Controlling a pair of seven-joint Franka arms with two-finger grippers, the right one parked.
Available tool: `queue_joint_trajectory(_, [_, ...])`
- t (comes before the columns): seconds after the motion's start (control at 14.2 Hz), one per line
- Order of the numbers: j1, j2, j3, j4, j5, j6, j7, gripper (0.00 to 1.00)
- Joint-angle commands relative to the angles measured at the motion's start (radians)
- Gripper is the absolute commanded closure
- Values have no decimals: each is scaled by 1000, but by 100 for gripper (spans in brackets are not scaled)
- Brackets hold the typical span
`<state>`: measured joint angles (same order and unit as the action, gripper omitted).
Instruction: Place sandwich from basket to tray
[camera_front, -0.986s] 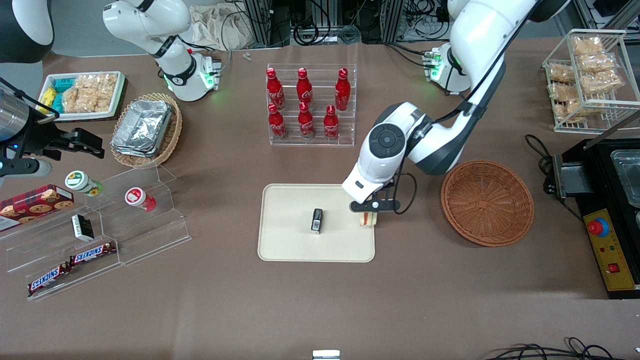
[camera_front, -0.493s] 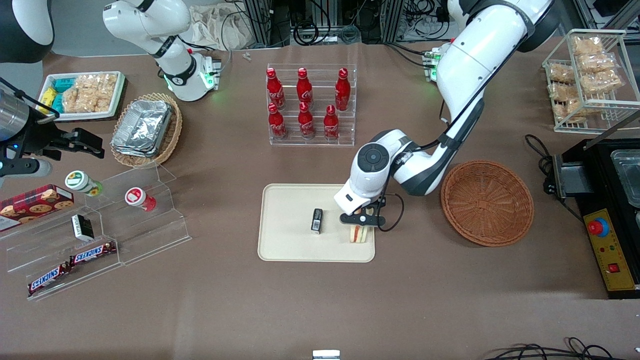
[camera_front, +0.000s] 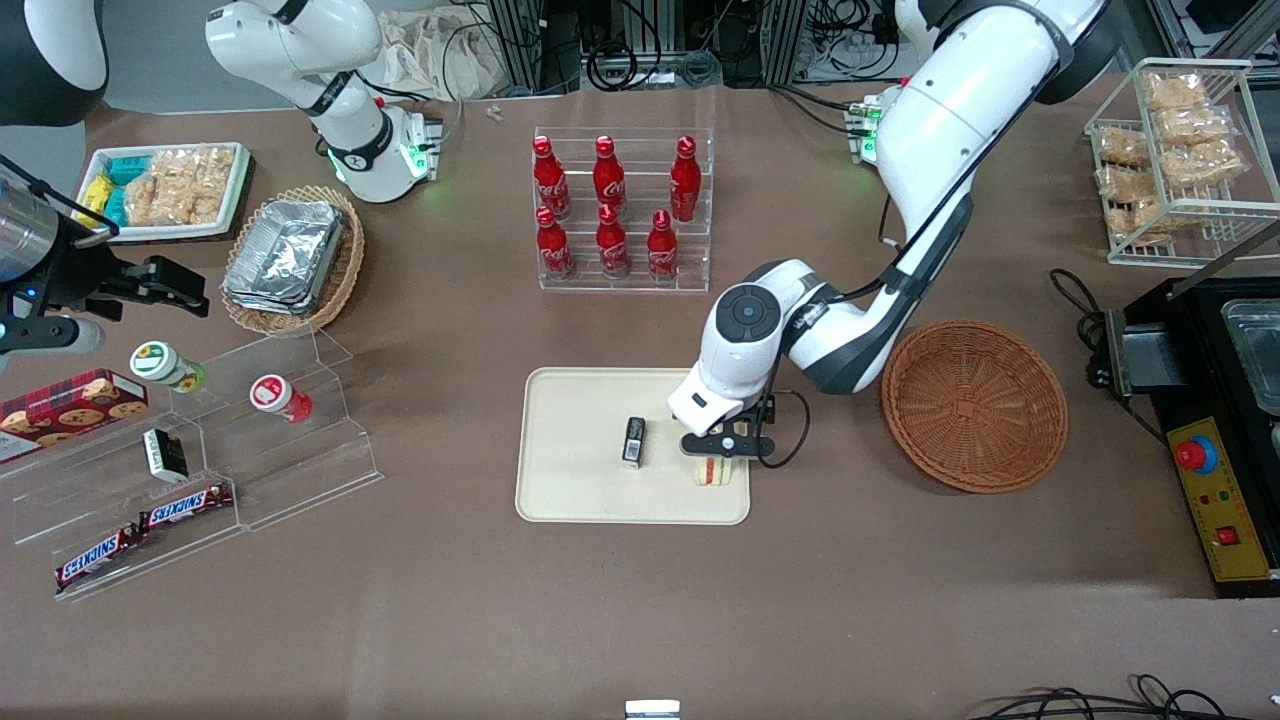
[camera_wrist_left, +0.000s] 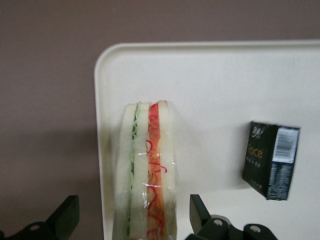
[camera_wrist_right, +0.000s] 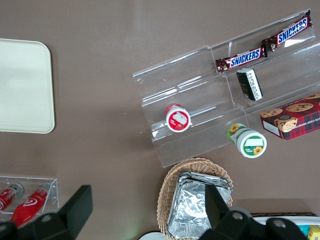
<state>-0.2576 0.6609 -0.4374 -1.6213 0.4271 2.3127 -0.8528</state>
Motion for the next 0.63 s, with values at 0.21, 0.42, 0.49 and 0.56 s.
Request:
queue_joint_trajectory(0.21, [81,-292,-1,17,-180,-312,97,0])
queue_joint_trajectory(0.42, [167,-349,0,108,-309,-529,294,0])
queue_joint_trajectory(0.49, [211,-363,0,142,-336,-595,340,0])
queue_joint_trajectory(0.56, [250,-379,-1,170,-359,-654,380,0])
